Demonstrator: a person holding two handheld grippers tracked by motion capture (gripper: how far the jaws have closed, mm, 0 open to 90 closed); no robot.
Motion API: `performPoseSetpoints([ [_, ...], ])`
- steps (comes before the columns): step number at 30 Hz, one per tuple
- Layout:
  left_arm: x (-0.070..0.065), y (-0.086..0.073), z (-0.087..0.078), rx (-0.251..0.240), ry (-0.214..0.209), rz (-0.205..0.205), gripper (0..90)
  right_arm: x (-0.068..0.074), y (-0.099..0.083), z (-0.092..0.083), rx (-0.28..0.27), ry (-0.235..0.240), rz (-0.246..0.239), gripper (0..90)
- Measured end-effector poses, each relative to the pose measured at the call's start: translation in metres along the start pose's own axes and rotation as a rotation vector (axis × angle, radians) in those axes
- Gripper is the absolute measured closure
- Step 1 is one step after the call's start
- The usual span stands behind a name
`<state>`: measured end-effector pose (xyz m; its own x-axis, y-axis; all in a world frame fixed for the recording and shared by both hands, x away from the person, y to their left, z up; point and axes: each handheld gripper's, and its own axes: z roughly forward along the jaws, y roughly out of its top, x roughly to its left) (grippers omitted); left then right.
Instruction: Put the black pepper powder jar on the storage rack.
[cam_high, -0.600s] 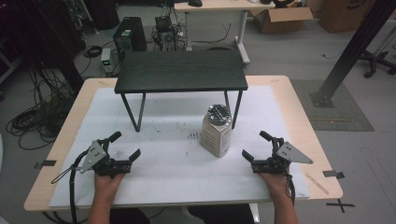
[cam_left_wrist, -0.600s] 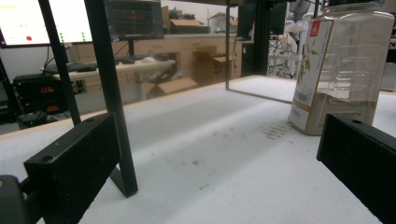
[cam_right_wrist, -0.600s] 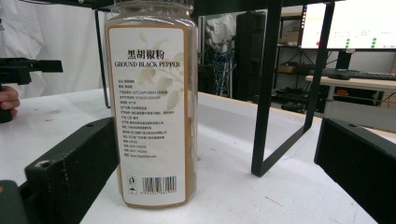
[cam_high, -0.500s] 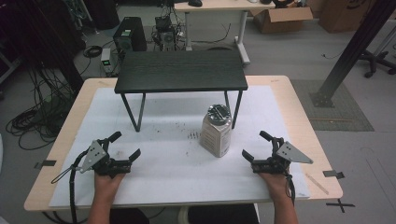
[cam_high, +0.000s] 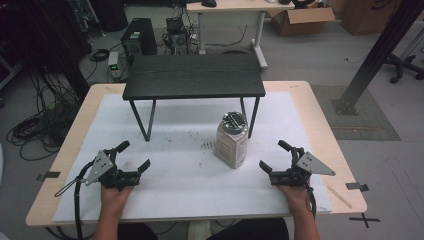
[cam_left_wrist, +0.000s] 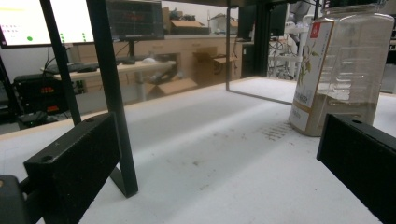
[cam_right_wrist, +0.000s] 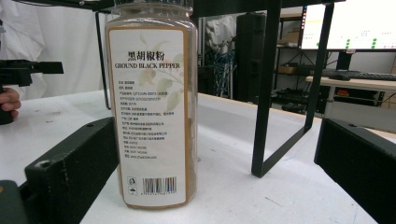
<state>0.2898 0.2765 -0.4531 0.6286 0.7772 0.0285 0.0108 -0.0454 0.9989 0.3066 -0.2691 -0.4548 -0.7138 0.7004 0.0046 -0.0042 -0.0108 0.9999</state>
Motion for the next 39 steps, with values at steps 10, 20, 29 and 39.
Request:
performPoseSetpoints([
  [10, 0.0, 0.0, 0.0, -0.001, -0.001, 0.0, 0.2, -0.003, 0.0, -0.001, -0.009, -0.003, 0.032, 0.0],
  [20, 0.0, 0.0, 0.0, -0.002, 0.0, 0.001, 0.2, 0.0, 0.013, 0.004, 0.002, 0.021, 0.042, 0.0],
  [29, 0.0, 0.0, 0.0, -0.003, -0.001, 0.0, 0.2, 0.007, 0.035, 0.018, 0.023, 0.054, 0.029, 0.0],
  [39, 0.0, 0.0, 0.0, -0.003, -0.001, 0.0, 0.2, 0.014, 0.046, 0.032, 0.057, 0.083, 0.026, 0.0],
])
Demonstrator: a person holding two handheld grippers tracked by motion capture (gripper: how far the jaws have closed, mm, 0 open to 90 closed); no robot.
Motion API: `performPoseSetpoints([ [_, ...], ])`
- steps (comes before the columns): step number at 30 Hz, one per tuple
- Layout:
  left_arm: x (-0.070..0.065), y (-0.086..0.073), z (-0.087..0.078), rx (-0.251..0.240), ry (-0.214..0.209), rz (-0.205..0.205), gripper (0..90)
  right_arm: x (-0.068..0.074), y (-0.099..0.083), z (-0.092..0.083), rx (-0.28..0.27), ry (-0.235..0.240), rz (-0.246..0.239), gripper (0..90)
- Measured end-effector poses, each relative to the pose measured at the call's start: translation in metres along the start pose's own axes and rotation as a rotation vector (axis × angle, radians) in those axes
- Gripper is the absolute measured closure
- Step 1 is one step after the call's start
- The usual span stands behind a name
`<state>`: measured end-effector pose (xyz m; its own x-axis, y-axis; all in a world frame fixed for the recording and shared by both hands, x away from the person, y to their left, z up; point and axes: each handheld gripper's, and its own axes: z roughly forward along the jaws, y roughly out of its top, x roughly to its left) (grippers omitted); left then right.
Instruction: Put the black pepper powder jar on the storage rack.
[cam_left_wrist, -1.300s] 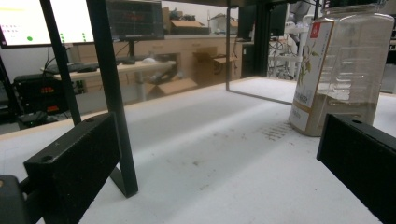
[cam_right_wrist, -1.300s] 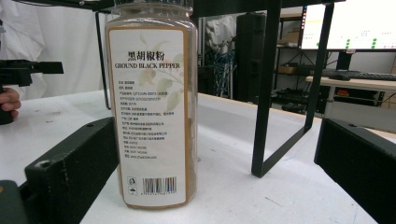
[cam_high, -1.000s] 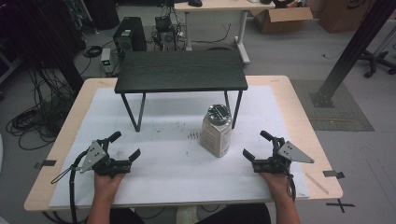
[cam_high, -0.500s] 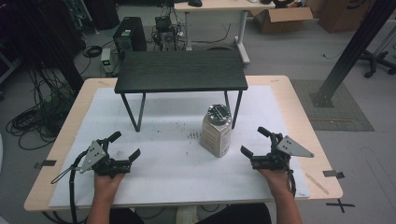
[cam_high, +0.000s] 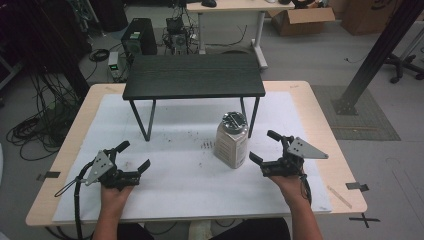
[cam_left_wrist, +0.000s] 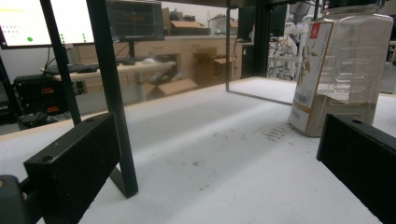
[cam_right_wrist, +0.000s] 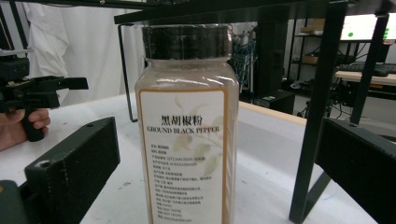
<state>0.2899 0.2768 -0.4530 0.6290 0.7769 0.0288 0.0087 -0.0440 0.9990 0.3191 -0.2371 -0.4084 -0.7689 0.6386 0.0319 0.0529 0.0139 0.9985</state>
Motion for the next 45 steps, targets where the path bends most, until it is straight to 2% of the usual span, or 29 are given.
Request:
performPoseSetpoints([
  [9, 0.0, 0.0, 0.0, 0.0, 0.0, -0.001, 0.2, 0.003, 0.009, 0.009, 0.016, 0.012, -0.009, 0.0],
  [21, 0.0, 0.0, 0.0, 0.0, 0.0, 0.0, 0.2, 0.009, 0.015, 0.032, 0.041, 0.035, -0.004, 0.0],
  [30, 0.0, 0.0, 0.0, 0.0, 0.0, 0.0, 0.2, 0.011, 0.015, 0.042, 0.051, 0.041, -0.002, 0.0],
  [45, 0.0, 0.0, 0.0, 0.0, 0.0, 0.001, 0.2, 0.011, 0.01, 0.062, 0.057, 0.051, 0.031, 0.0],
])
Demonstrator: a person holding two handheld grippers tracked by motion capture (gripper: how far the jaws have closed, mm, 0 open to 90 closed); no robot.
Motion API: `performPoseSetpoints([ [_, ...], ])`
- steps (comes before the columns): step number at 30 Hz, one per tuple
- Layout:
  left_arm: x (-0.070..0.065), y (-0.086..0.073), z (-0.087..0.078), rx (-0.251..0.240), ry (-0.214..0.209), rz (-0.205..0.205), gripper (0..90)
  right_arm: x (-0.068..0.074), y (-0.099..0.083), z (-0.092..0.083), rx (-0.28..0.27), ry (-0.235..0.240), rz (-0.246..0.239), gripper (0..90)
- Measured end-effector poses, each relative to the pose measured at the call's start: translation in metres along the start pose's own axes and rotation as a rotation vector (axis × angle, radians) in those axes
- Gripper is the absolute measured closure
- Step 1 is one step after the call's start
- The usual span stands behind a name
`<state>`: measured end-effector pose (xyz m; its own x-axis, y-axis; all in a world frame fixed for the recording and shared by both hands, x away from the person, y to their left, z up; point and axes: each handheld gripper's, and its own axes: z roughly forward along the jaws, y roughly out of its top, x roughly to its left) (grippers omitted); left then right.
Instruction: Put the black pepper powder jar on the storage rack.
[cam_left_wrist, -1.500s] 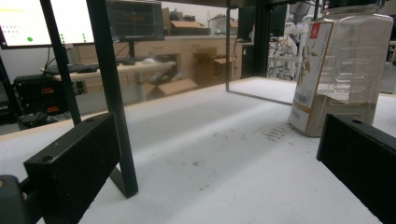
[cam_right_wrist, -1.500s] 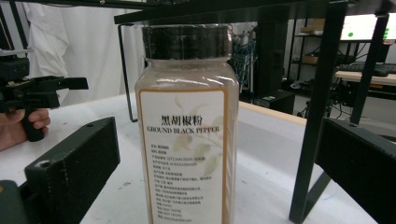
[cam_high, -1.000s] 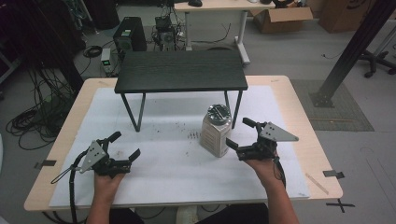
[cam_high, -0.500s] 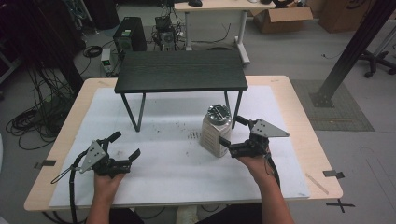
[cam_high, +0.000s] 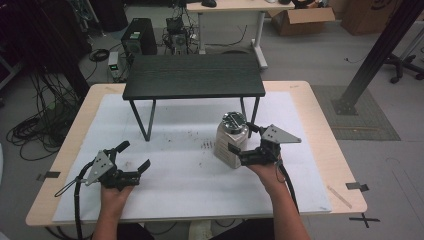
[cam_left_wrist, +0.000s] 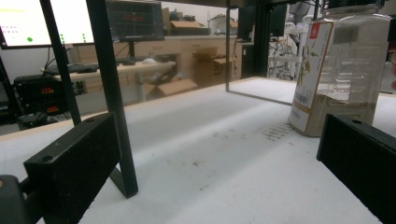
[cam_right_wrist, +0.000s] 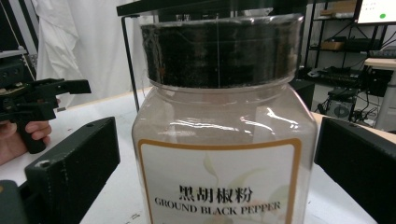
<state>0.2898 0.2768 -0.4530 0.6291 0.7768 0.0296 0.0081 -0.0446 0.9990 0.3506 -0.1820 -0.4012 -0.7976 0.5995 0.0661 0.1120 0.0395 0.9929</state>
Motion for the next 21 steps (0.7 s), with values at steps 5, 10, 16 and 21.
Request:
performPoseSetpoints([
  [5, 0.0, 0.0, 0.0, 0.0, 0.0, -0.001, 0.2, 0.001, 0.002, 0.006, 0.007, 0.003, -0.005, 0.0],
  [10, 0.0, 0.0, 0.0, 0.0, 0.0, 0.0, 0.2, 0.002, 0.004, 0.012, 0.018, -0.003, -0.015, 0.0],
  [16, 0.0, 0.0, 0.0, 0.0, 0.0, 0.0, 0.2, 0.004, 0.005, 0.018, 0.028, -0.017, -0.016, 0.0],
  [21, 0.0, 0.0, 0.0, 0.0, 0.0, 0.001, 0.2, 0.004, 0.005, 0.021, 0.03, -0.028, -0.006, 0.0],
])
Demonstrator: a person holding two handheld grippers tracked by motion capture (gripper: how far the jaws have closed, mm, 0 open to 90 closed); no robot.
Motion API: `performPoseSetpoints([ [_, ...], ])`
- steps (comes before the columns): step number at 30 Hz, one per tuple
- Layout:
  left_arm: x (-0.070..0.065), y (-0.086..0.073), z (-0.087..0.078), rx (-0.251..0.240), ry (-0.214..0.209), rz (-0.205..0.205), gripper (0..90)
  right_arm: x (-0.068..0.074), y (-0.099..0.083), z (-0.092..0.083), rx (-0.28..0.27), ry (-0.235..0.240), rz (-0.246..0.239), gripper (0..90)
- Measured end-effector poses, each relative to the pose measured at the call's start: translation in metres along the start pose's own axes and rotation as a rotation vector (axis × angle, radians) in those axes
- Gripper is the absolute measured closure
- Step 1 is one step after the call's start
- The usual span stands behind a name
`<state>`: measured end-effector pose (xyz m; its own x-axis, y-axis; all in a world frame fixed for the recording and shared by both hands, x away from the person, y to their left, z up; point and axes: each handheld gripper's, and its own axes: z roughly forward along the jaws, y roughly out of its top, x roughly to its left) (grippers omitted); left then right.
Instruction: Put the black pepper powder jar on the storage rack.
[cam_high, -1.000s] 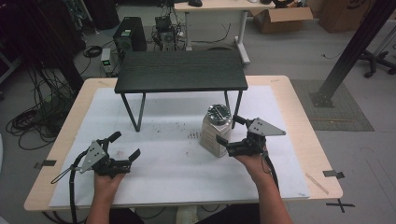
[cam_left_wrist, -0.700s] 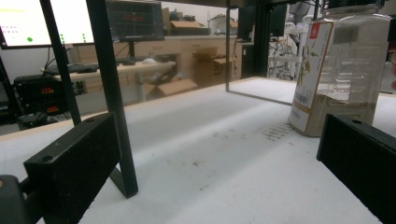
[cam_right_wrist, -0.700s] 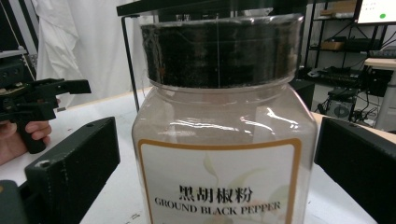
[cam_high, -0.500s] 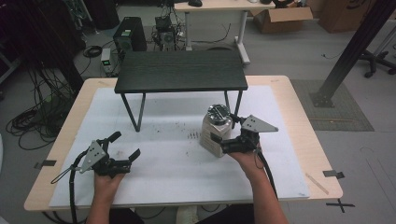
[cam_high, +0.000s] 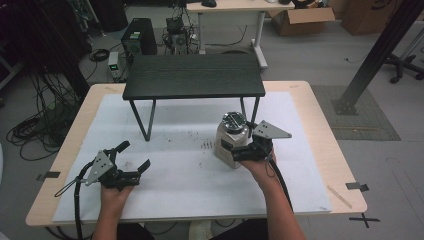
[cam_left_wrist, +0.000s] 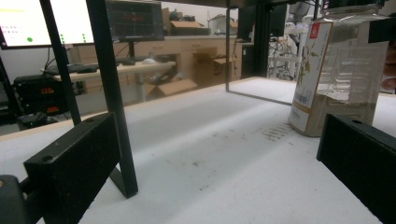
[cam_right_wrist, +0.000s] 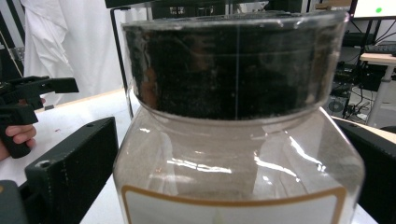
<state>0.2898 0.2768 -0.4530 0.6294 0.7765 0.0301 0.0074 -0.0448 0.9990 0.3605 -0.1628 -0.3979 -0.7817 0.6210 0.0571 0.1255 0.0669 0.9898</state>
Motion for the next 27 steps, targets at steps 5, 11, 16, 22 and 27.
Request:
performPoseSetpoints([
  [5, -0.0001, 0.0, -0.0001, 0.0, 0.0, -0.001, 0.2, 0.0009, 0.0007, 0.0025, 0.004, -0.003, -0.002, 0.0],
  [11, -0.0001, 0.0, -0.0001, 0.0, 0.0, -0.001, 0.2, 0.0024, 0.0002, 0.0043, 0.009, -0.008, -0.01, 4.5],
  [16, -0.0001, 0.0, -0.0001, 0.0, 0.0, -0.001, 0.2, 0.0026, 0.0, 0.0049, 0.011, -0.011, -0.011, 7.8],
  [22, -0.0001, -0.0001, -0.0002, 0.0, 0.0, -0.001, 0.2, 0.0022, -0.0007, 0.0059, 0.008, -0.016, 0.001, 10.8],
  [27, 0.0, -0.0001, -0.0002, -0.001, 0.001, -0.002, 0.2, 0.0023, -0.0006, 0.0065, 0.009, -0.015, -0.002, 13.5],
])
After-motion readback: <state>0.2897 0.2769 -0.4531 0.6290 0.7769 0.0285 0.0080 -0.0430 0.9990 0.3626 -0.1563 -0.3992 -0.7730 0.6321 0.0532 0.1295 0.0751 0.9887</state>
